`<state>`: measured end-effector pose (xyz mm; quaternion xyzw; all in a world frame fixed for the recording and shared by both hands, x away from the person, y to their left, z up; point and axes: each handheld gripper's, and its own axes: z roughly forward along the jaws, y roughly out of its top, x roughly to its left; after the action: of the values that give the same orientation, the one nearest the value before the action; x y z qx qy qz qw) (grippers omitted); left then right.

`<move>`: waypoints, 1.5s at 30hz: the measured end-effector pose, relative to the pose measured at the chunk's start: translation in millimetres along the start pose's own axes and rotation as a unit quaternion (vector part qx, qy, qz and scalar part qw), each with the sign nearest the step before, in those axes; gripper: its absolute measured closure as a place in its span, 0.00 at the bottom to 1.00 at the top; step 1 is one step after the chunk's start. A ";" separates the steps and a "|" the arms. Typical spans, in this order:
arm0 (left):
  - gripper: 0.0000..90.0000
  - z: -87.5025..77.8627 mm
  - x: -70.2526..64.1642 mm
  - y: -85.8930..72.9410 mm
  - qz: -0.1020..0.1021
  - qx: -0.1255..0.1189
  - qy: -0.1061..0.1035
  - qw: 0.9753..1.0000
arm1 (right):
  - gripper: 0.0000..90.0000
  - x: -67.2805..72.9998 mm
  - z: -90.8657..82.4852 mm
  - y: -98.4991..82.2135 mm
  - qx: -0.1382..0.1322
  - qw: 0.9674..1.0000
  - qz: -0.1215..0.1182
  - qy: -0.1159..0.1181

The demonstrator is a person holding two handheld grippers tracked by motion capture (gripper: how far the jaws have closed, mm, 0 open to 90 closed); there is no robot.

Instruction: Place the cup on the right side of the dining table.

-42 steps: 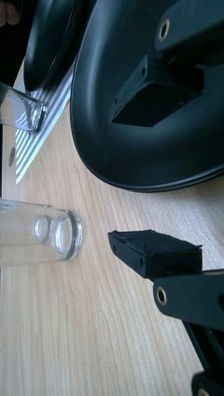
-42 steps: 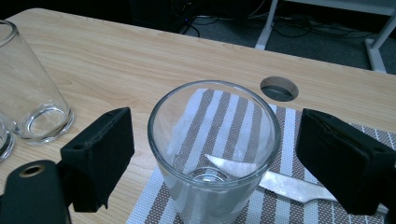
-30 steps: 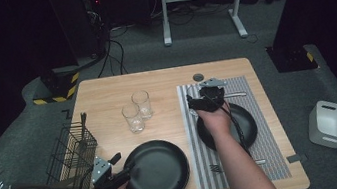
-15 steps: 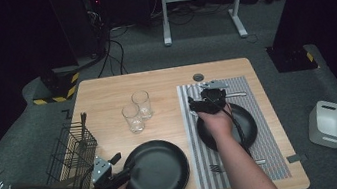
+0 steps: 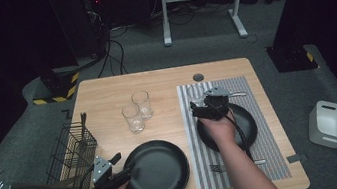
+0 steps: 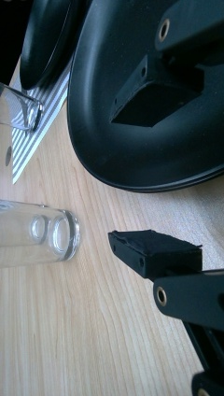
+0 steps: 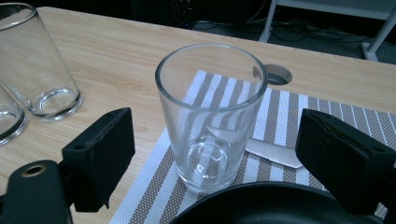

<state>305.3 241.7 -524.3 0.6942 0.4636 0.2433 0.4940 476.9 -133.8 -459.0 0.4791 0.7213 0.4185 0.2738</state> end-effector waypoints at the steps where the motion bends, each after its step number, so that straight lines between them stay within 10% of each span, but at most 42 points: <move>1: 0.41 0.0 -0.1 0.0 0.001 0.000 0.000 1.000 | 0.14 0.4 -1.1 -1.5 0.000 1.000 0.003 0.002; 19: 0.41 0.6 -1.1 0.1 0.005 0.002 0.000 1.000 | 0.14 16.6 -26.6 -27.6 -0.013 1.000 -0.008 0.019; 45: 0.41 0.9 -1.9 0.2 0.009 0.004 -0.002 1.000 | 0.14 76.4 -74.0 -72.8 -0.024 0.994 -0.055 0.094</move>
<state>305.2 239.6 -524.2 0.7008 0.4573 0.2443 0.4900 354.5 -102.6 -484.6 0.3907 0.7587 0.4636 0.2385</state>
